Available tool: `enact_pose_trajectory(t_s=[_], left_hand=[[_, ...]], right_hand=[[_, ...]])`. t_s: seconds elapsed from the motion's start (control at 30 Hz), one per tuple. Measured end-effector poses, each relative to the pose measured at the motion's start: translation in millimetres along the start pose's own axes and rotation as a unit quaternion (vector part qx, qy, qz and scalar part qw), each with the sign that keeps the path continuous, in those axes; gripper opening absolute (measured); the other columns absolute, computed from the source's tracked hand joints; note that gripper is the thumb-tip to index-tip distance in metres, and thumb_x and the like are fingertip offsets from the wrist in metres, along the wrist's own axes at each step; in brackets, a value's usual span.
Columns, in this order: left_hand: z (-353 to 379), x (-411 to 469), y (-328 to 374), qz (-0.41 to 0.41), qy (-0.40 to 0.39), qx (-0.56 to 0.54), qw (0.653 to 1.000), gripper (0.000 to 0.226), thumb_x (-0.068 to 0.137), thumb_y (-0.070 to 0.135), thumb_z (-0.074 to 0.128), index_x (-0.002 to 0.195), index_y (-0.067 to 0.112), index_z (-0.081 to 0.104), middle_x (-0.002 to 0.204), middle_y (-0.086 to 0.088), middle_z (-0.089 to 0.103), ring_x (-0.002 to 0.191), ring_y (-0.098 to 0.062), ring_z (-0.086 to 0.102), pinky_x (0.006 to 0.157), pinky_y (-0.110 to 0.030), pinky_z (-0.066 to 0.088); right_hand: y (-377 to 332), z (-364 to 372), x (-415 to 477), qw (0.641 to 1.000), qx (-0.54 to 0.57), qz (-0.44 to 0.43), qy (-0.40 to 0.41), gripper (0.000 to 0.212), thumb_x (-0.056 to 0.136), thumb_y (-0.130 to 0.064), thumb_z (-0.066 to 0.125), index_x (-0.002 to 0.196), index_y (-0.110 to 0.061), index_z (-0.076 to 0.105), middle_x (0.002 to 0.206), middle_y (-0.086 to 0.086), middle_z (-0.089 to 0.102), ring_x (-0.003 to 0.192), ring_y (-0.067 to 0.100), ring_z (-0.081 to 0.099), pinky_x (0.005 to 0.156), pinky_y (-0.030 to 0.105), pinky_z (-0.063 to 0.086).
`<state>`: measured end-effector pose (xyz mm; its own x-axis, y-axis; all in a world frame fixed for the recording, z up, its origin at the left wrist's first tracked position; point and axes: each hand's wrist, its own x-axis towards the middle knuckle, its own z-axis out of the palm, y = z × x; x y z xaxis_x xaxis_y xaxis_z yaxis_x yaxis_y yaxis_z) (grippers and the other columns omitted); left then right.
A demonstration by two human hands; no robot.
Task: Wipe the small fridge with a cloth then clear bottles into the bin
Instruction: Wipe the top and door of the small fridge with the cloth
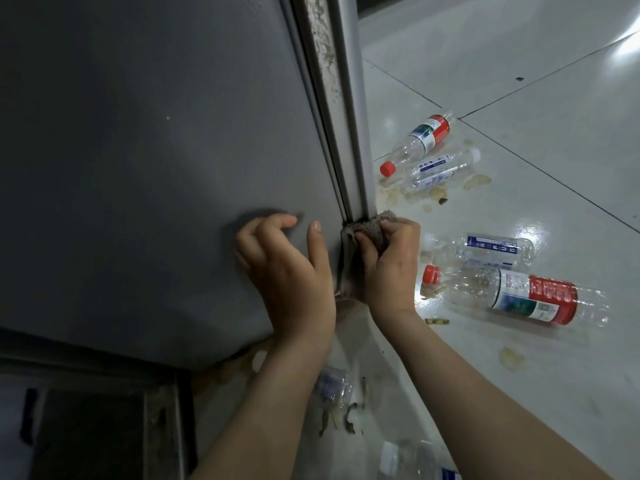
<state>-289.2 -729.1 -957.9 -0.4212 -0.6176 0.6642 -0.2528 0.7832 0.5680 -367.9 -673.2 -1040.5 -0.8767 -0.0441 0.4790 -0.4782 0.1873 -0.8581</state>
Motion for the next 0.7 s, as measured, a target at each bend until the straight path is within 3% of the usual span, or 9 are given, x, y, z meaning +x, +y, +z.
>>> enact_pose_trajectory(t_s=[0.1,0.27,0.43,0.57,0.63,0.7], left_hand=[[2,-4,-4,-0.003,-0.011,0.001,1.000,0.025,0.083,0.024,0.057,0.094,0.003,0.052,0.104,-0.020,0.047,0.095,-0.036,0.049,0.086,-0.054,0.044],[4,-7,-11,0.004,-0.018,0.009,1.000,0.024,0.083,0.023,0.058,0.093,0.001,0.052,0.103,-0.022,0.048,0.094,-0.042,0.051,0.085,-0.056,0.044],[5,-9,-12,0.006,-0.020,0.004,1.000,0.023,0.084,0.024,0.058,0.096,0.006,0.050,0.104,-0.021,0.048,0.095,-0.038,0.049,0.084,-0.054,0.045],[5,-9,-13,0.003,-0.036,0.004,0.999,0.022,0.083,0.028,0.055,0.097,0.017,0.042,0.104,-0.020,0.049,0.097,-0.031,0.046,0.088,-0.042,0.039],[3,-9,-13,0.002,-0.043,0.005,0.999,0.023,0.082,0.027,0.055,0.097,0.011,0.047,0.102,-0.021,0.050,0.094,-0.038,0.050,0.087,-0.039,0.036],[0,-8,-11,-0.005,-0.051,0.004,0.999,0.027,0.082,0.027,0.055,0.095,0.003,0.053,0.101,-0.023,0.050,0.092,-0.041,0.052,0.087,-0.040,0.037]], right_hand=[[12,-2,-12,0.999,-0.019,0.037,-0.019,0.023,0.080,-0.005,0.066,0.096,0.004,0.052,0.101,0.022,0.050,0.091,0.038,0.054,0.077,0.039,0.046],[21,0,-20,0.997,-0.034,0.068,-0.025,0.023,0.079,-0.002,0.068,0.095,0.004,0.052,0.099,0.022,0.051,0.089,0.037,0.055,0.074,0.034,0.042],[25,-2,-25,0.994,-0.057,0.082,-0.042,0.023,0.080,-0.002,0.067,0.095,0.004,0.051,0.098,0.021,0.051,0.088,0.036,0.055,0.074,0.040,0.046],[22,-6,-26,0.987,-0.074,0.118,-0.079,0.021,0.084,-0.005,0.064,0.096,0.003,0.050,0.101,0.020,0.049,0.088,0.036,0.053,0.072,0.047,0.048],[18,-11,-24,0.983,-0.080,0.133,-0.099,0.019,0.087,-0.007,0.062,0.097,0.002,0.049,0.103,0.018,0.048,0.089,0.034,0.052,0.072,0.043,0.045],[11,-19,-22,0.981,-0.077,0.136,-0.113,0.016,0.089,-0.011,0.059,0.096,-0.001,0.049,0.103,0.015,0.048,0.087,0.028,0.050,0.070,0.030,0.039]])
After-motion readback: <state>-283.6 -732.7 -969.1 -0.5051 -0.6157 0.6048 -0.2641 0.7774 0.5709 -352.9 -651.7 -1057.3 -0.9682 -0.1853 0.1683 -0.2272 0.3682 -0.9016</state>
